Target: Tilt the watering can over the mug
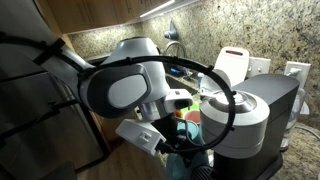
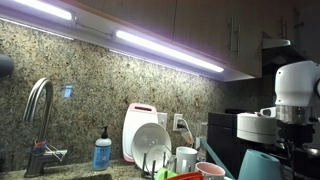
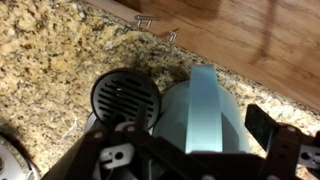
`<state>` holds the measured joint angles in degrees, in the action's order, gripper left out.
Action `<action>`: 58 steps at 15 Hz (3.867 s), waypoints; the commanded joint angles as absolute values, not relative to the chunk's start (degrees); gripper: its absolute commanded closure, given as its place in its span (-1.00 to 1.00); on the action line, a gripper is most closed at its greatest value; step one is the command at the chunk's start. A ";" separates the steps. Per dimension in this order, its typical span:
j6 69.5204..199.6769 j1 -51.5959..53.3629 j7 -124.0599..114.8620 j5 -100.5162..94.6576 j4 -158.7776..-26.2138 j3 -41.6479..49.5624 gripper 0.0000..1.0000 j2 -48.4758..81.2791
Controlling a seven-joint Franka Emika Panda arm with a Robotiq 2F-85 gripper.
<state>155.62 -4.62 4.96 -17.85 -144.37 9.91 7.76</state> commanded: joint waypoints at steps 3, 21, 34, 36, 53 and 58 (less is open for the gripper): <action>156.45 -5.73 7.27 -15.32 -143.91 8.94 -0.10 8.86; 155.74 -4.98 3.83 -16.87 -140.35 9.43 0.96 7.72; 156.27 -5.27 3.58 -12.66 -138.95 8.68 0.96 7.15; 155.99 -5.36 3.97 -11.37 -138.83 8.42 0.96 6.77; 155.44 -5.44 -1.30 -11.94 -139.94 8.65 0.82 3.10; 155.40 -5.11 -2.86 -14.29 -140.06 8.82 0.96 2.65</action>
